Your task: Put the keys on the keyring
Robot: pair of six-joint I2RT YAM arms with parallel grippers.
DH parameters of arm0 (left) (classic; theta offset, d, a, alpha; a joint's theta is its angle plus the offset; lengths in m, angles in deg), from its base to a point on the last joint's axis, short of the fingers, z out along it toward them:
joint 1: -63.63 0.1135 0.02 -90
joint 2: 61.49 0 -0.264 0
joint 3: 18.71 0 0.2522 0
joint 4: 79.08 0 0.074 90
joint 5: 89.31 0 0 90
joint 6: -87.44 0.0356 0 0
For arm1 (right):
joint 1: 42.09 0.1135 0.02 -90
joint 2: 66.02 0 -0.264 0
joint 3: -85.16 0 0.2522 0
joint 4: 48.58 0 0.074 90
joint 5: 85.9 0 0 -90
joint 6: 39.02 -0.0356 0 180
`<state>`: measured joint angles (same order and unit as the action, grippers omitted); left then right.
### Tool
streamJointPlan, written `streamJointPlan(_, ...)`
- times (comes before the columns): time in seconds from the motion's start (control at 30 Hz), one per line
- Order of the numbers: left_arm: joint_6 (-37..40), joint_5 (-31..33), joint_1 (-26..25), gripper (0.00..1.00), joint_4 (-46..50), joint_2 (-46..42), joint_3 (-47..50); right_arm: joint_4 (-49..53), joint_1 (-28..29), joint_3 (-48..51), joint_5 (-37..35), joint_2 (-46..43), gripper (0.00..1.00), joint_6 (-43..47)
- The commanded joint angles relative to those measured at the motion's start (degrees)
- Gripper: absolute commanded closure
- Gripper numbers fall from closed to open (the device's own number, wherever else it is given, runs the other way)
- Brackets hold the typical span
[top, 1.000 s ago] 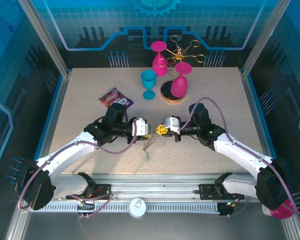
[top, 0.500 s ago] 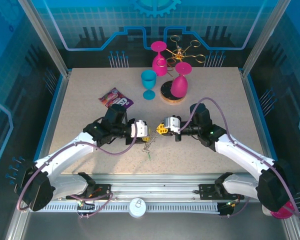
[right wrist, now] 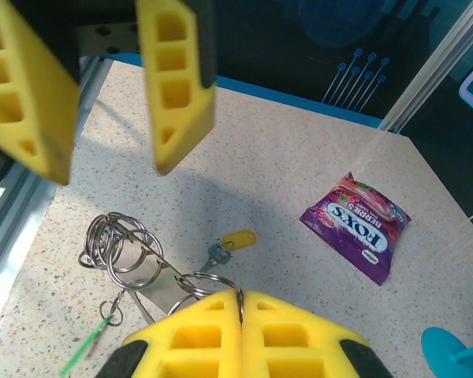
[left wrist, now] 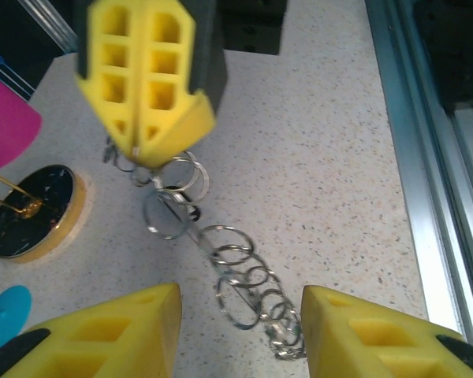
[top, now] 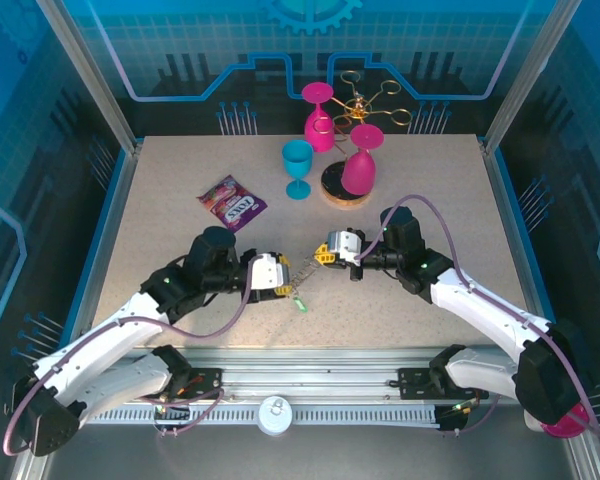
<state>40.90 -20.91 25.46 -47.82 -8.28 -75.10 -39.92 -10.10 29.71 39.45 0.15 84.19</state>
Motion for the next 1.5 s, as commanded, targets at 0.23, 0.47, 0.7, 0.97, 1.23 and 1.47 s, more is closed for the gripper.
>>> streamJointPlan(0.23, 3.52, 11.67, -3.32, 0.50, -6.52, 1.27, 0.80, -1.37, 1.15, -1.83, -1.98, -0.25, 1.00, -6.14)
streamJointPlan(0.47, 6.62, 13.37, -3.84, 0.47, -6.79, -0.28, 1.96, 9.02, 2.08, -7.01, -8.21, 1.24, 1.00, -24.56)
streamJointPlan(0.7, 9.10, 13.26, -4.36, 0.47, -6.67, 0.72, 1.91, 21.12, 3.60, -13.18, -12.64, 4.30, 1.00, -34.54)
streamJointPlan(0.97, 10.11, 14.49, -5.04, 0.48, -10.51, 3.19, 2.49, 30.70, 4.20, -20.30, -14.37, 9.08, 1.00, -51.48)
streamJointPlan(1.23, -1.43, 11.08, -1.95, 0.55, -14.54, 3.61, 2.02, 31.05, 4.50, -19.98, -13.42, 8.44, 1.00, -47.80)
streamJointPlan(1.47, -12.61, 2.95, 2.64, 0.65, -10.85, 7.28, -0.66, 29.84, 4.41, -16.61, -7.72, 5.96, 1.00, -31.20)
